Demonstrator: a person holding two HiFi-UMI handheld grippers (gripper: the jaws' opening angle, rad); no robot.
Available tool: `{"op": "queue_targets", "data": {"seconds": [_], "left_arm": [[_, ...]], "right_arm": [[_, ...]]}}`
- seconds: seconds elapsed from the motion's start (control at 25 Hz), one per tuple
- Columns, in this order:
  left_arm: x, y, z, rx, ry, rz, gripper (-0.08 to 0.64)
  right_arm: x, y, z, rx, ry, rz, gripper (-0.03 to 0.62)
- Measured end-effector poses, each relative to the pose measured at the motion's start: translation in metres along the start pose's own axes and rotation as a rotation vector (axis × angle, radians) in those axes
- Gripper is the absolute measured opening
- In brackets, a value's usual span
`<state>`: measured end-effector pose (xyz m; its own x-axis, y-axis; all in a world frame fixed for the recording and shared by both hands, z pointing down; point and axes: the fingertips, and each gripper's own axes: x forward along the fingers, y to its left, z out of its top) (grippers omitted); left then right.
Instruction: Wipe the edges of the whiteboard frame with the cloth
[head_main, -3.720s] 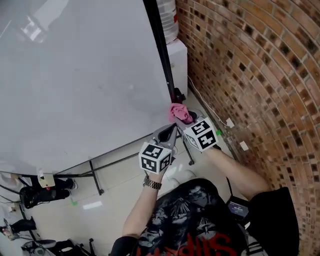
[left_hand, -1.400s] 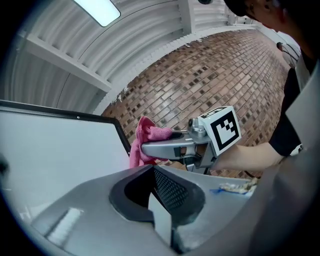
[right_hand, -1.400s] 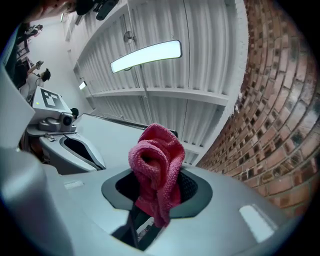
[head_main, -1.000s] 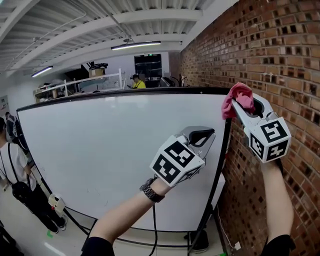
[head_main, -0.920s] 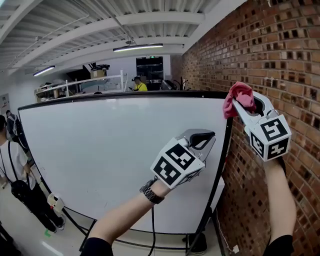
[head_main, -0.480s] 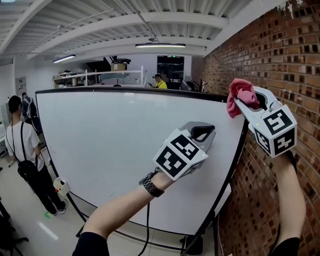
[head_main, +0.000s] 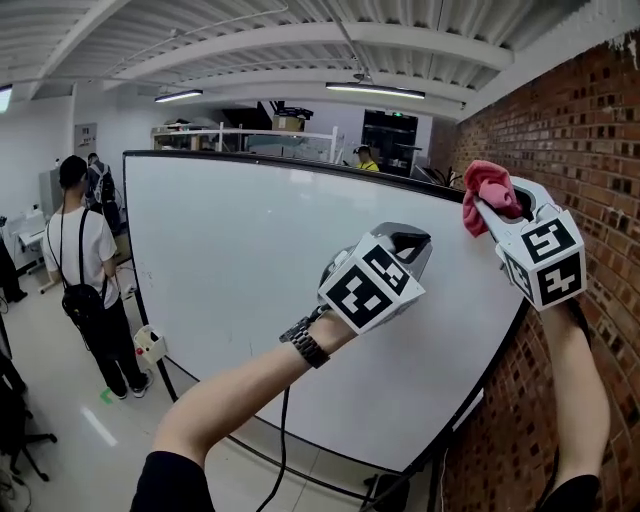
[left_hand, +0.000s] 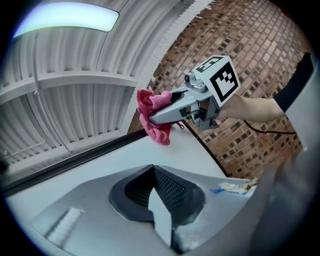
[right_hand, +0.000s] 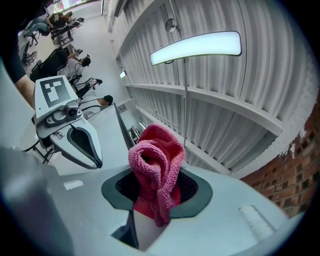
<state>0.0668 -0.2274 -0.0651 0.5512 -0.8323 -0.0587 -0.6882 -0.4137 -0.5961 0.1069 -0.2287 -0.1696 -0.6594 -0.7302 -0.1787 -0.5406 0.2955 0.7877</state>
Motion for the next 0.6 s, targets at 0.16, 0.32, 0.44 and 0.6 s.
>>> {"op": "queue_targets", "data": {"seconds": [0.16, 0.32, 0.44, 0.6], "left_arm": [[-0.020, 0.022, -0.012, 0.016, 0.026, -0.009, 0.000], [-0.051, 0.053, -0.020, 0.016, 0.012, 0.015, 0.000], [-0.076, 0.083, -0.029, 0.000, -0.018, 0.030, 0.000], [-0.108, 0.125, -0.057, -0.039, -0.065, 0.036, 0.000]], "right_arm": [[0.029, 0.022, 0.019, 0.035, 0.014, 0.006, 0.140], [0.060, 0.050, 0.047, 0.037, 0.015, 0.027, 0.140], [0.085, 0.068, 0.062, 0.042, 0.022, 0.021, 0.140], [0.116, 0.096, 0.085, 0.038, 0.019, 0.014, 0.140]]}}
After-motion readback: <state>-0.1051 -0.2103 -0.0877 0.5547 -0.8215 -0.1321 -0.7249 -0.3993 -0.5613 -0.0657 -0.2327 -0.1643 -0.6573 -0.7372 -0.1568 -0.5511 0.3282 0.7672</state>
